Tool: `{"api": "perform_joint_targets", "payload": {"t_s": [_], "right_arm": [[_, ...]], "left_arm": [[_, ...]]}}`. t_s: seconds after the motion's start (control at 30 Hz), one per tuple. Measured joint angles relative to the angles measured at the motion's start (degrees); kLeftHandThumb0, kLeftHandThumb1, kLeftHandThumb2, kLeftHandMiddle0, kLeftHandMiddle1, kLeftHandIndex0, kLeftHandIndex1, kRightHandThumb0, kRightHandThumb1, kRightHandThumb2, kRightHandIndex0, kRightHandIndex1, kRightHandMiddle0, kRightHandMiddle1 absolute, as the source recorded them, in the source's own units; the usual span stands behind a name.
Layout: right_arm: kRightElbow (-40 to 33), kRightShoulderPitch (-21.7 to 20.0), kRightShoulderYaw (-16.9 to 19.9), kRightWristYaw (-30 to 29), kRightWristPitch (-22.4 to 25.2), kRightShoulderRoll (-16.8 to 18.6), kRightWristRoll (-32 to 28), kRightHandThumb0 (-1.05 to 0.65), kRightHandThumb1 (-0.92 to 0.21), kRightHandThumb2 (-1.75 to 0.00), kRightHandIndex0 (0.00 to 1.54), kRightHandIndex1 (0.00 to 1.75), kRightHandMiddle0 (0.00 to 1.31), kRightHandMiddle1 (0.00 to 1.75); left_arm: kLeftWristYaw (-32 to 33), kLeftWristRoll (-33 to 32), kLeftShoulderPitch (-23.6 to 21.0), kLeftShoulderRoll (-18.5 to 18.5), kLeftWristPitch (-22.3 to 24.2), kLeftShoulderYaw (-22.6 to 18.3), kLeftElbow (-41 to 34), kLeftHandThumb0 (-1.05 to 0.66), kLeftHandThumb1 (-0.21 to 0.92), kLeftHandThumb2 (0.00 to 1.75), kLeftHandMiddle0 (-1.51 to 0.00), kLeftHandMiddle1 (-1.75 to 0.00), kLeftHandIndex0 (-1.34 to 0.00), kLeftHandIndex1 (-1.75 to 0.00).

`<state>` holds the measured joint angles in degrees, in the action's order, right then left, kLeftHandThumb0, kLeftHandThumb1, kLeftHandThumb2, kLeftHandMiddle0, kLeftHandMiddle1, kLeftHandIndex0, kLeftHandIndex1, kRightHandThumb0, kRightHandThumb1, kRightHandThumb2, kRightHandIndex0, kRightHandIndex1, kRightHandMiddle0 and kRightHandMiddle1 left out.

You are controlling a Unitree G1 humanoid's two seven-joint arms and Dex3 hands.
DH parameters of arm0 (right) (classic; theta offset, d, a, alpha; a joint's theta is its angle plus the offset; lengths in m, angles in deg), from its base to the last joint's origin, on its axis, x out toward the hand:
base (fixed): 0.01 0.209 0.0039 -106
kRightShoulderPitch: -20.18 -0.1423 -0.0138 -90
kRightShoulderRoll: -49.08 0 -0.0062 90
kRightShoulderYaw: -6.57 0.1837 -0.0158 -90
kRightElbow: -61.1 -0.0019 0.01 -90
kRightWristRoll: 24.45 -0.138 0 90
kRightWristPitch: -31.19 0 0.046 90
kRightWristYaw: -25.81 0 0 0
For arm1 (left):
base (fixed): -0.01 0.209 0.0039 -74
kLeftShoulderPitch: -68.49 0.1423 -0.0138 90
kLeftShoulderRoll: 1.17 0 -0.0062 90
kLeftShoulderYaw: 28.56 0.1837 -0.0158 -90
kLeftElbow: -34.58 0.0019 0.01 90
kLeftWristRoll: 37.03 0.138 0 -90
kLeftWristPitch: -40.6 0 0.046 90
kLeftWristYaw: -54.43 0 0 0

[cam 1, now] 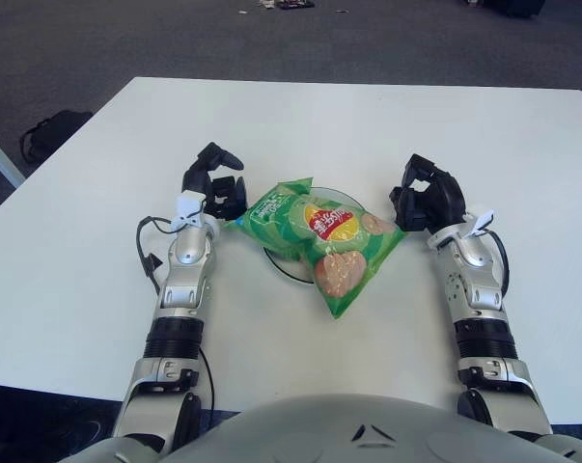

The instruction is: Put the snack into the plate.

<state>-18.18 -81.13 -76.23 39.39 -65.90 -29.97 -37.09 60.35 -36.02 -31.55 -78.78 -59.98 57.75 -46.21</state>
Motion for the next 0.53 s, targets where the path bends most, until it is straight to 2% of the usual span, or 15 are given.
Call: {"api": "perform_joint_targets", "payload": {"t_s": [0.53], "right_arm": [[0.0,0.0,0.0,0.2,0.0,0.0,0.0,-0.55,-0.15,-1.52,1.36,1.75,0.76,1.75]], "left_arm": [[0.3,0.3,0.0,0.0,-0.1,0.1,0.0,-0.51,0.25,1.40,-1.39,-1.75,-0.67,-1.75]]}}
